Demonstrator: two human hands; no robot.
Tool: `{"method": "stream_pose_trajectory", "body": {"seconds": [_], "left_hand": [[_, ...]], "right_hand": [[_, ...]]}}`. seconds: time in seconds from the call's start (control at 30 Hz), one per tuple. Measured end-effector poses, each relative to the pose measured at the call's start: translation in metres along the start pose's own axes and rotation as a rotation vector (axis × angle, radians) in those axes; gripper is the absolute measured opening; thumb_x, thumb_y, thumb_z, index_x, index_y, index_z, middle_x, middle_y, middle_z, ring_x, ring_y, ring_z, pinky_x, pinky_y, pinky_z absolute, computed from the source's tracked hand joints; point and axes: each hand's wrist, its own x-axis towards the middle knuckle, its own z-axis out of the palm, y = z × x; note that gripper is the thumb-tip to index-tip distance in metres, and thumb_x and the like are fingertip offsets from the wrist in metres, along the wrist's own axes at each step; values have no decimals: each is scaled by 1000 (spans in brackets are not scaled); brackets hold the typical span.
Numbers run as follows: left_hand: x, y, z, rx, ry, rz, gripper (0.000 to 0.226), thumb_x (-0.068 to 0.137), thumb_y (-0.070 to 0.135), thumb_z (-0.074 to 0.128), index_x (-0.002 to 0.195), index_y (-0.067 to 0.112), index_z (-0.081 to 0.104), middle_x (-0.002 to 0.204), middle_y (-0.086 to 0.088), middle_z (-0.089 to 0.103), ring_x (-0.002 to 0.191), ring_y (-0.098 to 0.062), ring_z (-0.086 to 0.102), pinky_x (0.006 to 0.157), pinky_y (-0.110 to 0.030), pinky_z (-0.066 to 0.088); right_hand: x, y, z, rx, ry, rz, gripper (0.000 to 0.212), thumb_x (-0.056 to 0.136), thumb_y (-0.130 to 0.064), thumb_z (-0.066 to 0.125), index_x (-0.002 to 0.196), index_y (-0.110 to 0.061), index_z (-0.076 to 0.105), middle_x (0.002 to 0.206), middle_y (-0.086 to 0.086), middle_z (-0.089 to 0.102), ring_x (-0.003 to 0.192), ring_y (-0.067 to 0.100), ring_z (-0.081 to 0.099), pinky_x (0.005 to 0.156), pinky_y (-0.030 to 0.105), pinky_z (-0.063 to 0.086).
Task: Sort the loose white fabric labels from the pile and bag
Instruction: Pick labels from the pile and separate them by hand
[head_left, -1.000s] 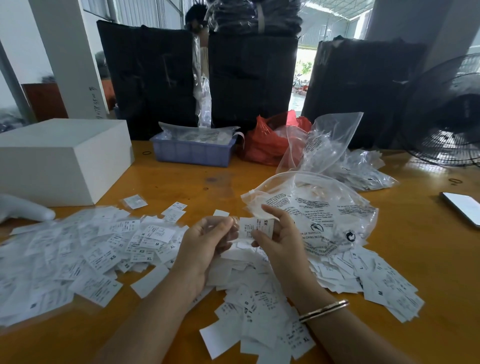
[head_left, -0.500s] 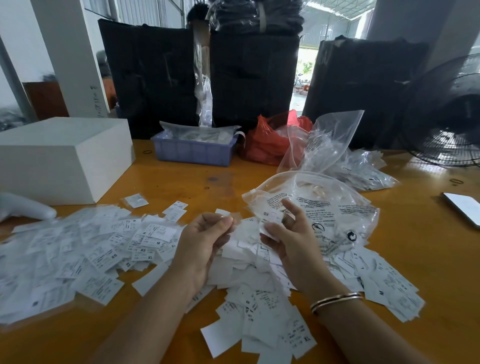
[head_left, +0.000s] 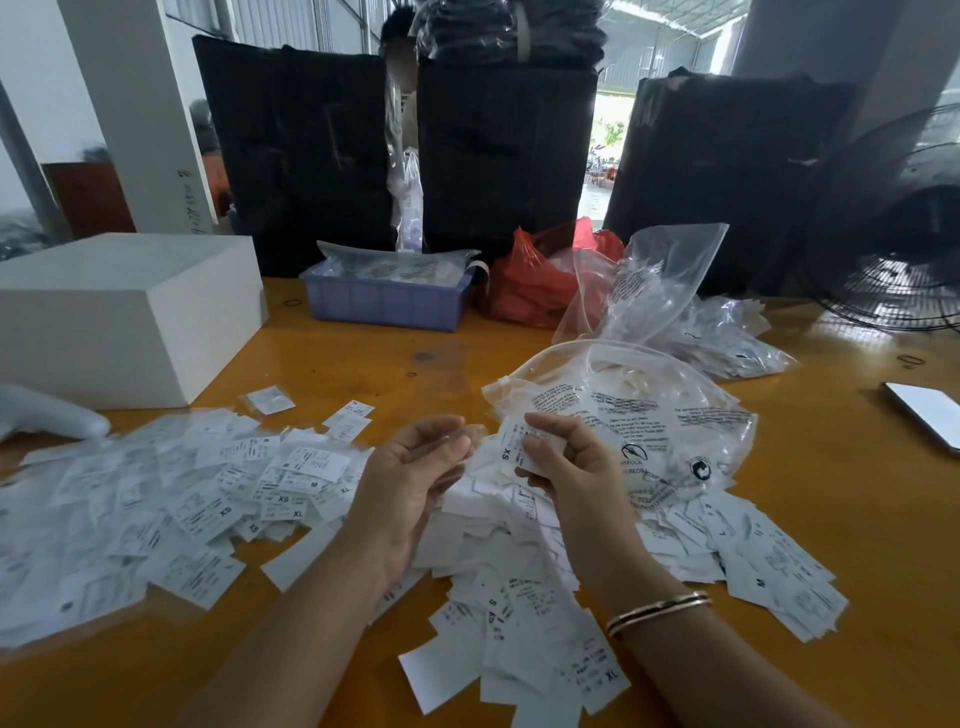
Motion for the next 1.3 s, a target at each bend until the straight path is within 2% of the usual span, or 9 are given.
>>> {"method": "stream_pose_trajectory", "body": {"seconds": [0.2,0.37,0.53,0.63,0.83,0.93,1.07,1.17,1.3], "left_hand": [[0,-2,0,18,32,-30,23,60,23,76,83,24,76,95,-2,75,83,-11,71,62,-14,52],[1,-2,1,36,37,-22,22,62,23,74,83,27,77,96,0,75,84,-8,70,62,-15,51],[-1,-1,2,46,6,-18,24,63,25,72,85,30,77,98,3,75,90,-8,70,66,-16,50],[-1,0,2,35,-3,-32,24,62,23,72,85,30,77,96,1,75,87,-8,70,66,-18,50],[-2,-3,3,248,49,-24,11,78,26,71,89,28,72,87,9,74,77,-5,69,61,-15,51],[-3,-3,3,281,72,-31,5,80,30,71,82,32,74,84,12,73,75,-3,68,61,-16,50],[-3,-1,3,243,78,-9,14,81,25,71,81,38,74,88,12,74,79,-1,68,62,-16,50],[-3,-1,3,211,76,-4,15,81,21,71,80,36,74,87,11,74,79,-2,69,59,-14,51],[-3,-3,3,265,39,-1,11,81,19,72,84,30,73,89,10,74,80,-4,68,61,-14,51]], "right_hand": [[-1,2,3,119,6,33,18,86,-3,64,92,-19,70,84,2,73,76,14,69,66,20,54],[-1,4,3,147,-12,23,21,86,-2,64,90,-21,71,80,-1,72,74,12,68,66,20,53],[-2,7,3,-90,-34,-62,22,86,-6,65,94,-26,68,73,-8,69,68,6,64,65,20,54],[-2,8,2,-250,-54,-133,25,86,-10,66,92,-34,67,77,3,66,66,13,56,67,30,53],[-2,6,1,-421,-165,-192,30,88,-11,64,99,-39,59,80,-10,66,63,9,61,61,27,53],[0,6,0,-368,-153,-173,32,89,-7,61,103,-35,57,74,-12,64,60,8,59,58,23,52],[1,4,-2,-227,-141,-125,32,88,-2,61,108,-28,57,68,-9,64,57,9,59,54,22,50],[0,7,-3,-308,-178,-122,33,88,-6,63,109,-31,57,66,-5,64,59,15,59,60,35,51],[-1,9,-1,-392,-188,-129,36,87,-9,65,107,-37,55,67,-5,65,59,12,62,61,33,53]]}}
